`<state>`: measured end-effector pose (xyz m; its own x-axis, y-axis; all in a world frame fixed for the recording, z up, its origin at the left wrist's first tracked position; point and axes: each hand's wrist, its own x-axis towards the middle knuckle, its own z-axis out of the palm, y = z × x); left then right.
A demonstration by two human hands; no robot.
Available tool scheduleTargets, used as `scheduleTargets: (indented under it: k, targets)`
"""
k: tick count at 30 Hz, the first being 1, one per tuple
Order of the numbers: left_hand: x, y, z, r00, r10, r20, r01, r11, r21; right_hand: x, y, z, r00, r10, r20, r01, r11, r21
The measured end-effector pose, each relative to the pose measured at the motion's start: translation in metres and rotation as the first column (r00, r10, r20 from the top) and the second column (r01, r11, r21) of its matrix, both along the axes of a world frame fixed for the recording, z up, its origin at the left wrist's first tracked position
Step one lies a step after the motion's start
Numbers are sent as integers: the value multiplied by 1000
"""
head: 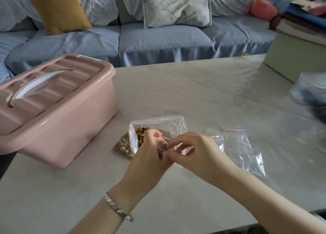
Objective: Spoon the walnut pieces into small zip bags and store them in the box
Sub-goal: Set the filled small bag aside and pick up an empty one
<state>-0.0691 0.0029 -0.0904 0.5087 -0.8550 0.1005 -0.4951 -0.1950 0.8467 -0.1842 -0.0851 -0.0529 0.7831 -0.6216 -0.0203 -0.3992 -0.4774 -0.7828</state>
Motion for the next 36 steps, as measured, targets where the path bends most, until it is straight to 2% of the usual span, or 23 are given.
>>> scheduleTargets:
  k: [5,9,13,15,18,22,27,31,33,36]
  targets:
    - [-7,-5,1,1000,-19,2,19,1000,-11,2,-5,-5,998,-70,-2,70,998,-2]
    - [-5,-8,-2,996,-43,83,42,999,11,-7,-19,0,976,-190,106,192,981,-9]
    - [15,0,-17,941,139,308,-125,990,-64,-18,-68,9,917,-336,215,360,929,-82]
    - [29,6,-29,905,220,364,-229,973,-17,-16,-101,2,893,-403,201,429,896,-114]
    - [39,13,-38,924,253,287,-289,953,92,1,-150,-28,893,-428,136,436,899,-35]
    - [43,17,-44,947,270,176,-291,951,103,25,-192,-76,927,-374,-23,375,923,83]
    - [49,14,-49,955,255,150,-269,960,83,27,-205,-84,889,-453,-61,447,889,-97]
    - [51,17,-55,955,252,156,-267,960,88,2,-179,-78,925,-358,-127,327,920,-215]
    - [53,18,-58,955,256,147,-271,959,87,-15,-163,-80,960,-197,-199,141,954,-266]
    - [53,19,-59,955,265,129,-276,958,77,-35,-152,-84,916,32,-401,-146,955,-258]
